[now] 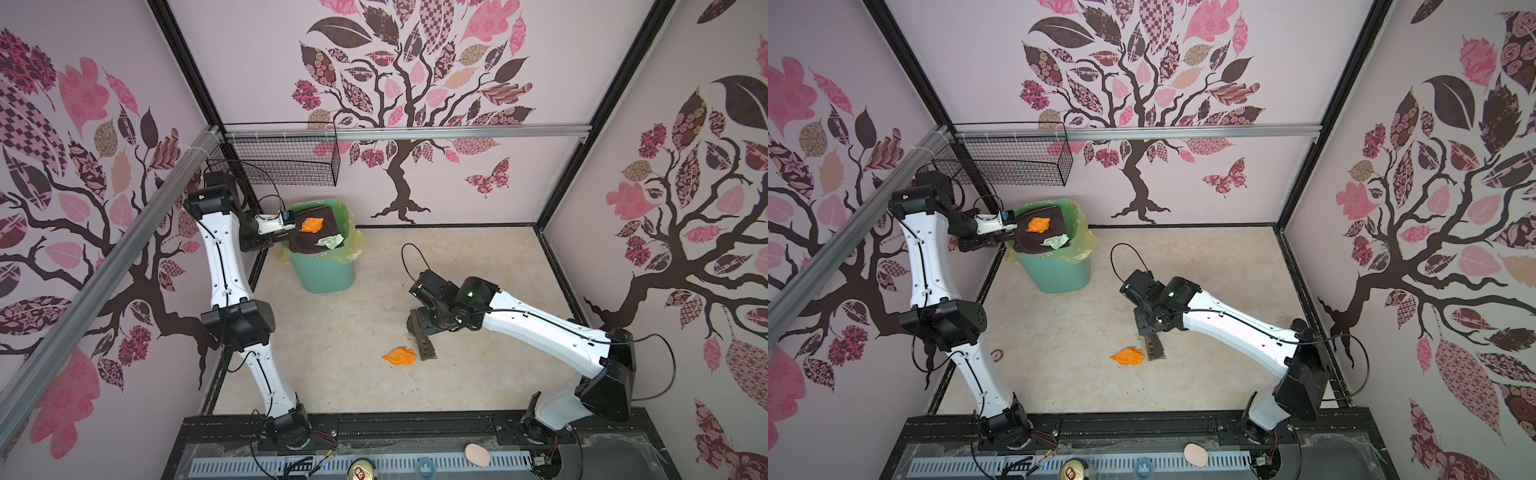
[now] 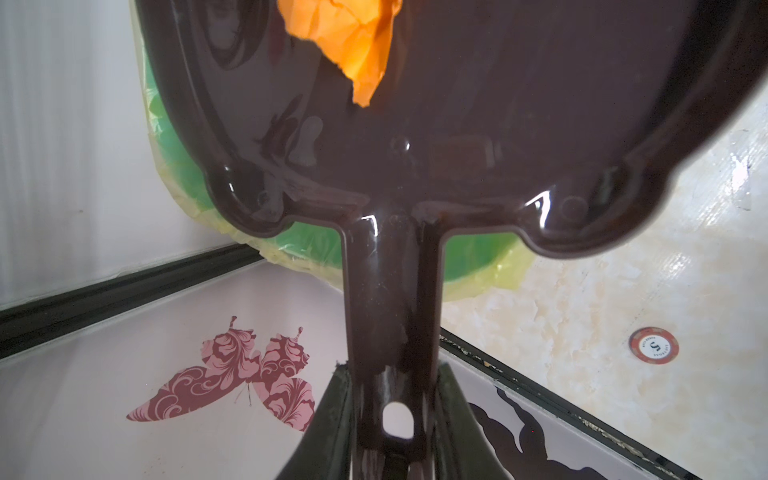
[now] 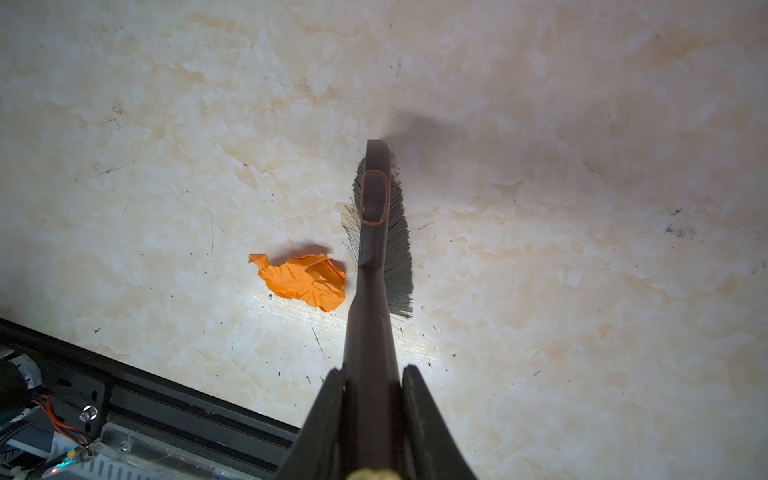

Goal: Sweep away the paper scraps from the table
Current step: 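Tip the dustpan over the green bin with the left gripper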

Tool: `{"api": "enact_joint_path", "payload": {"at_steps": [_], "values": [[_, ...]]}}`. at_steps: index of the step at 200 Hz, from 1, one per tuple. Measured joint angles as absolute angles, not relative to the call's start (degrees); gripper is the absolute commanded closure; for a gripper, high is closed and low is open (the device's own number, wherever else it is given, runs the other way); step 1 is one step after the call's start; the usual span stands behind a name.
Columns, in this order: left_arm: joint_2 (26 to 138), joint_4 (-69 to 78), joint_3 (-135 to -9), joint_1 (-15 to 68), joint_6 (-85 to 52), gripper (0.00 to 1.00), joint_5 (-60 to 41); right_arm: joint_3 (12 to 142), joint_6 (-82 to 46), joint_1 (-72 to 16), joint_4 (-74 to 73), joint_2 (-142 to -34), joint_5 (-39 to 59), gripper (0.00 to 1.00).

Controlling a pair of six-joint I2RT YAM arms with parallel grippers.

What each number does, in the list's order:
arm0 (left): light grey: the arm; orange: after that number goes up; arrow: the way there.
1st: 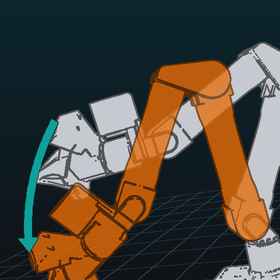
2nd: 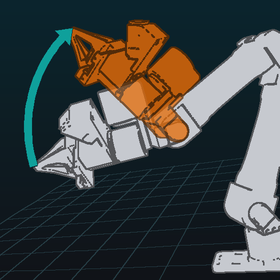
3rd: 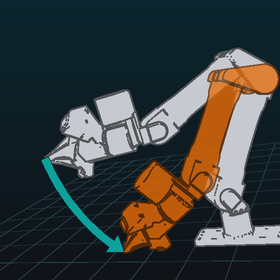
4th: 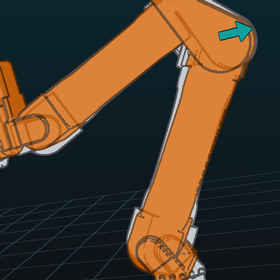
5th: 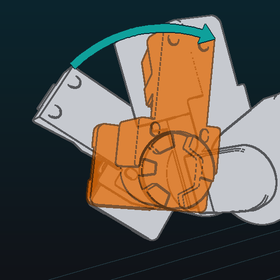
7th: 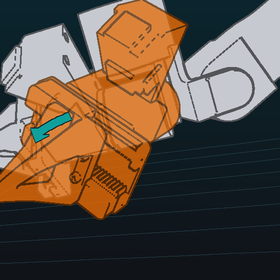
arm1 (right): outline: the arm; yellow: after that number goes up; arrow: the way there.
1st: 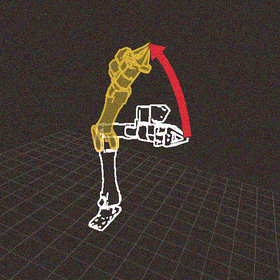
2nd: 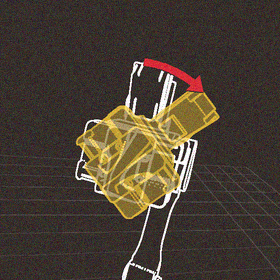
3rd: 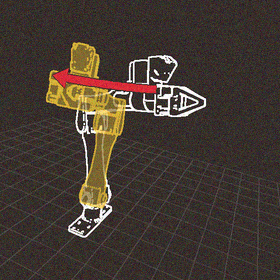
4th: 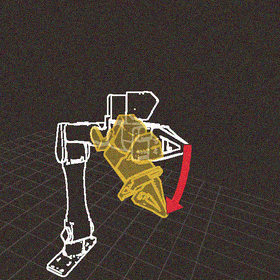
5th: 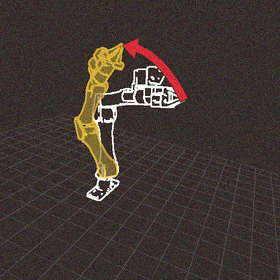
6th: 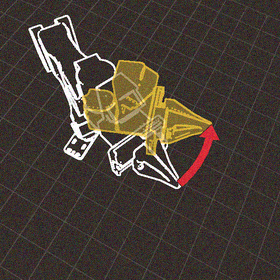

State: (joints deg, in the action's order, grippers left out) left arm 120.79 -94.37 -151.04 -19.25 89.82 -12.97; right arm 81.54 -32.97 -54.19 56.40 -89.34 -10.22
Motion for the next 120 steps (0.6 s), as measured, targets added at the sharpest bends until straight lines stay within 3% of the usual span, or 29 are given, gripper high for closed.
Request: {"api": "enact_joint_path", "payload": {"at_steps": [43, 120], "values": [[126.58, -94.06, -158.65, -19.86, 89.60, 1.00, -10.96, 81.95, -32.71, -54.17, 55.09, -89.89, -10.44, 1.00], [124.77, -88.36, -157.21, -17.52, 95.37, 1.00, 1.28, 81.52, -32.73, -54.08, 54.50, -89.58, -10.41, 1.00]]}}
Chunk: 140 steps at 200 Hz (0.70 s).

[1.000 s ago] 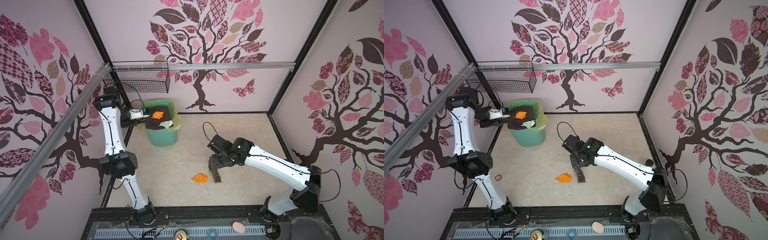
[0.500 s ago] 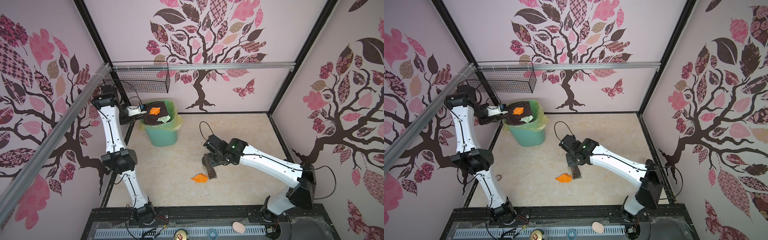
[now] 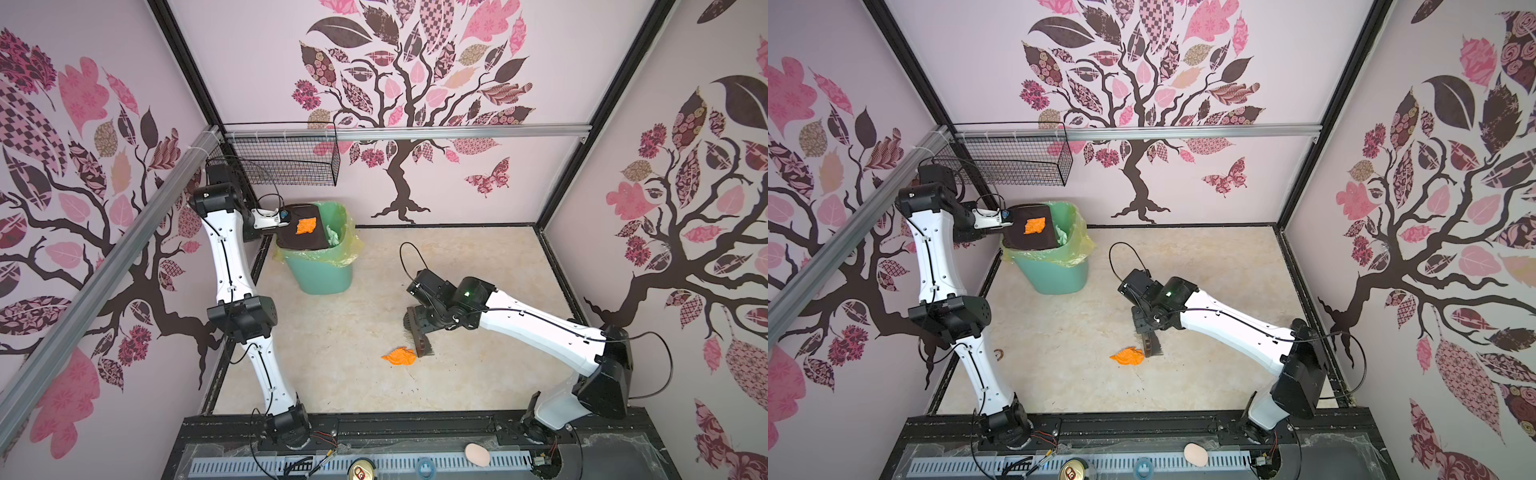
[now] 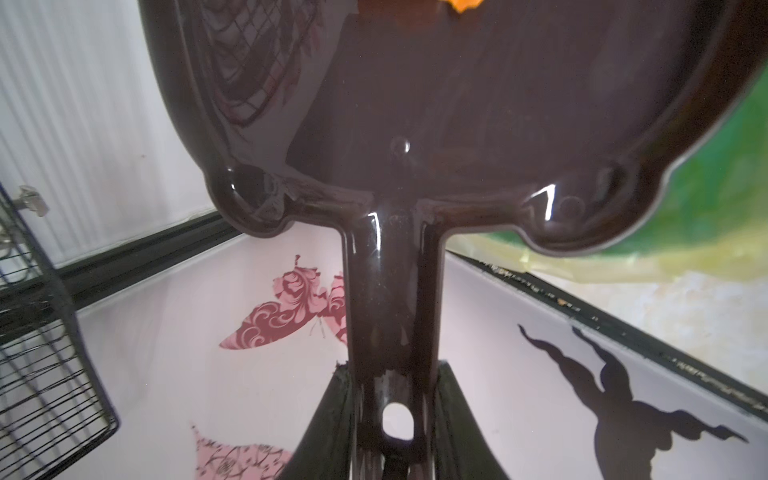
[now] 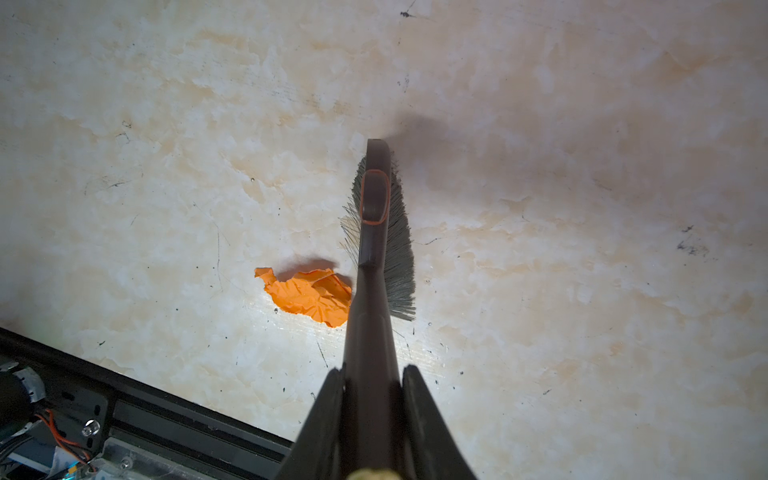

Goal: Sweep away the paper scraps from the table
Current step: 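Tip the dustpan over the green bin with the left gripper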

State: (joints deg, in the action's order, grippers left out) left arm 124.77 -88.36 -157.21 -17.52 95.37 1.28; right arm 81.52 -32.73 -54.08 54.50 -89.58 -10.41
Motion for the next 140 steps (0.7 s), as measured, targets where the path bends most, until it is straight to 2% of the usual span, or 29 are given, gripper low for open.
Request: {"api": "enact_joint_path", "payload": {"at_steps": [42, 90, 140], "values": [[120.79, -84.86, -155.30, -13.50, 98.02, 1.00, 5.43, 80.18, -32.73, -53.93, 52.18, -89.14, -10.46, 1.00], [112.07, -78.89, -146.45, -7.84, 100.25, 1.00, 8.99, 77.49, -32.77, -53.91, 50.52, -86.76, -10.48, 1.00], [110.30, -73.71, -143.11, -7.53, 103.39, 1.00, 13.67, 77.03, -32.77, -53.87, 50.33, -85.97, -10.48, 1.00]]}}
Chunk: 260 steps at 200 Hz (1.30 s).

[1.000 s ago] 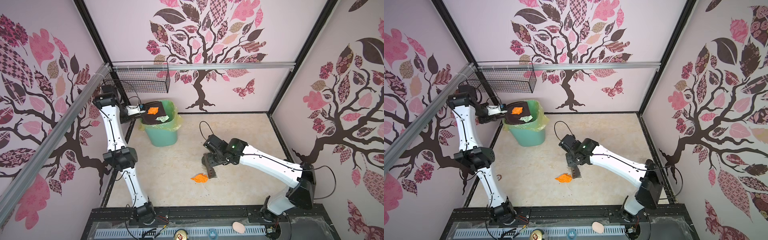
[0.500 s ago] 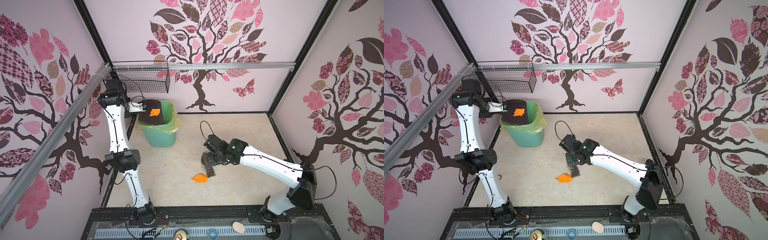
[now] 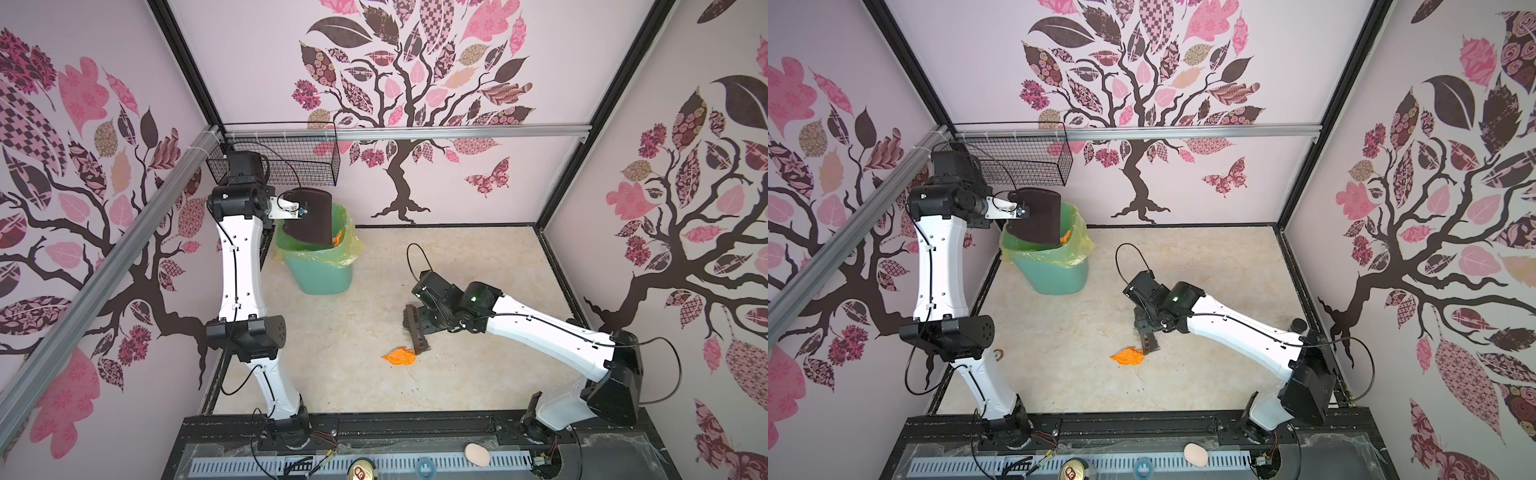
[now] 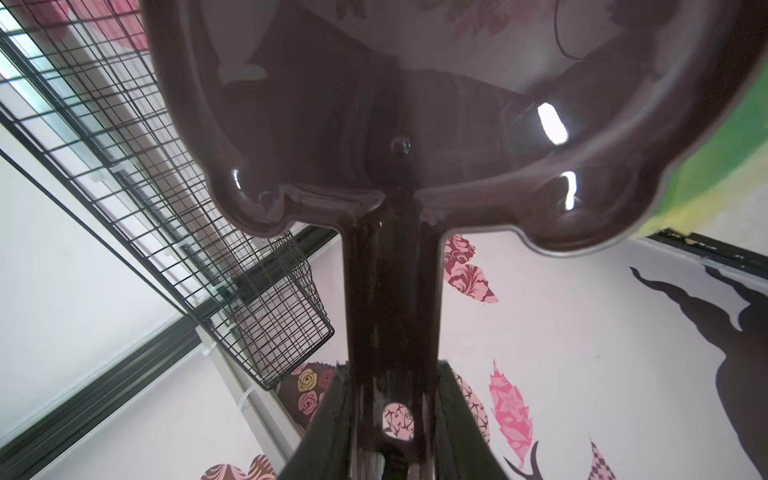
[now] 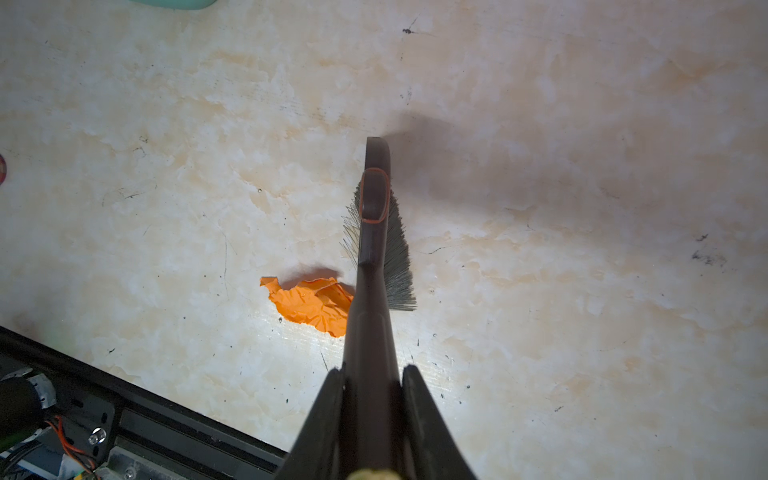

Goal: Sweep away the paper scraps from the table
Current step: 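Tip the dustpan over the green bin with the left gripper, then lower the dustpan to the table near the last orange scrap with the left gripper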

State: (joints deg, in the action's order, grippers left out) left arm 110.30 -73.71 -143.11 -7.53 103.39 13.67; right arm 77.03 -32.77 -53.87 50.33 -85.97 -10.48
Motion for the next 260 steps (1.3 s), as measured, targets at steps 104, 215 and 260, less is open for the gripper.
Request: {"api": "enact_joint_path", "payload": {"at_steps": [104, 215, 260], "values": [[107.85, -77.87, -150.69, -16.32, 101.30, 1.00, 3.66, 80.27, -32.73, -53.76, 54.96, -86.43, -12.19, 1.00], [53.98, -88.38, -86.37, -22.65, 107.92, 1.00, -15.97, 90.70, -35.62, -53.21, 80.18, -89.62, -17.76, 1.00], [43.81, -83.96, -59.02, -22.85, 113.45, 1.00, -13.23, 90.67, -36.05, -54.26, 82.52, -89.62, -16.38, 1.00]]}}
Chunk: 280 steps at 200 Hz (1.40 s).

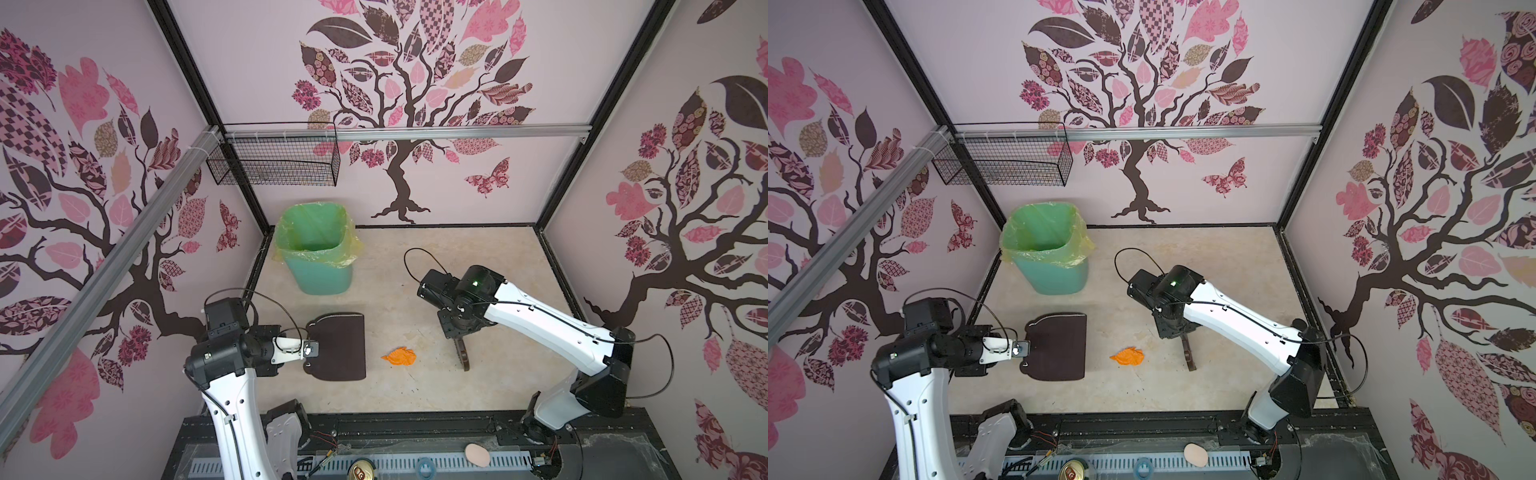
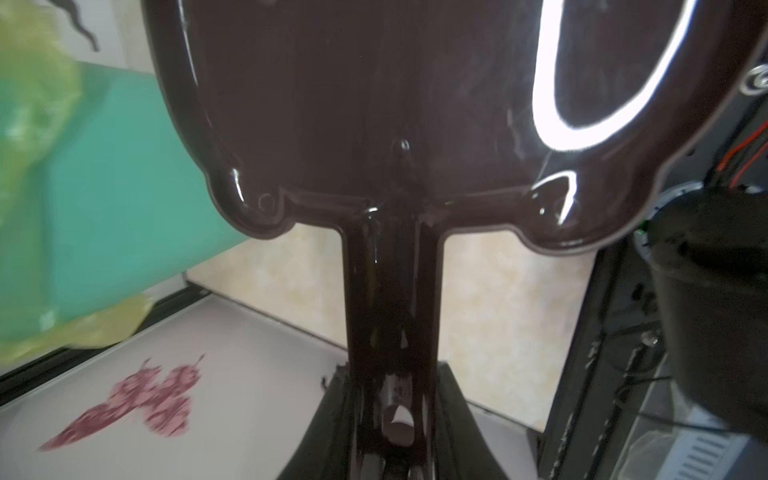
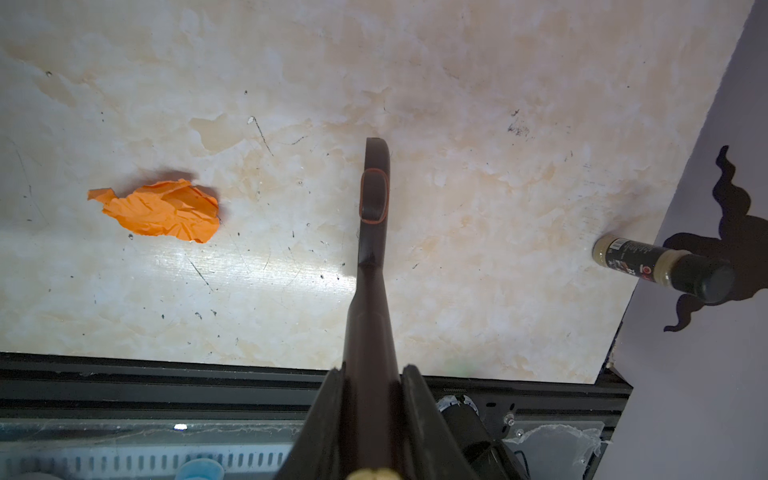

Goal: Sweep away the paper scraps from the table
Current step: 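Lower the dustpan to the table near the last orange scrap with the left gripper, then sweep the last orange scrap with the right brush onto the dustpan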

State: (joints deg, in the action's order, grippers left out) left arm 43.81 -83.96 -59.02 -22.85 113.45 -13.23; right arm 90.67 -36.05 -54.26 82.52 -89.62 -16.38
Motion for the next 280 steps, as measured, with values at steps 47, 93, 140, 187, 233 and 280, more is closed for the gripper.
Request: {"api": "enact_joint_path", "payload": {"at_steps": [47, 93, 140, 187, 233, 280], "values": [[40.91, -72.07, -41.50, -21.15, 117.62, 1.00, -7.86, 92.75, -37.87, -55.88, 83.79, -92.12, -16.34, 1.00], [45.89, -62.11, -36.86, -14.26, 116.46, 1.00, -1.21, 99.59, -39.53, -57.76, 84.88, -98.45, -17.02, 1.00], [53.93, -58.22, -37.98, -10.26, 109.54, 1.00, 2.02, 101.73, -40.40, -59.37, 83.74, -100.53, -16.97, 1.00], [55.27, -56.62, -38.59, -7.42, 104.22, 1.00, 3.44, 102.76, -40.77, -60.69, 83.26, -101.78, -16.97, 1.00], [53.19, -56.69, -38.59, -0.56, 98.85, 1.00, 5.13, 107.04, -42.26, -63.68, 81.38, -104.62, -16.10, 1.00], [55.18, -56.69, -38.59, 1.87, 94.94, 1.00, 5.96, 113.14, -43.72, -67.44, 78.32, -109.45, -14.41, 1.00]]}}
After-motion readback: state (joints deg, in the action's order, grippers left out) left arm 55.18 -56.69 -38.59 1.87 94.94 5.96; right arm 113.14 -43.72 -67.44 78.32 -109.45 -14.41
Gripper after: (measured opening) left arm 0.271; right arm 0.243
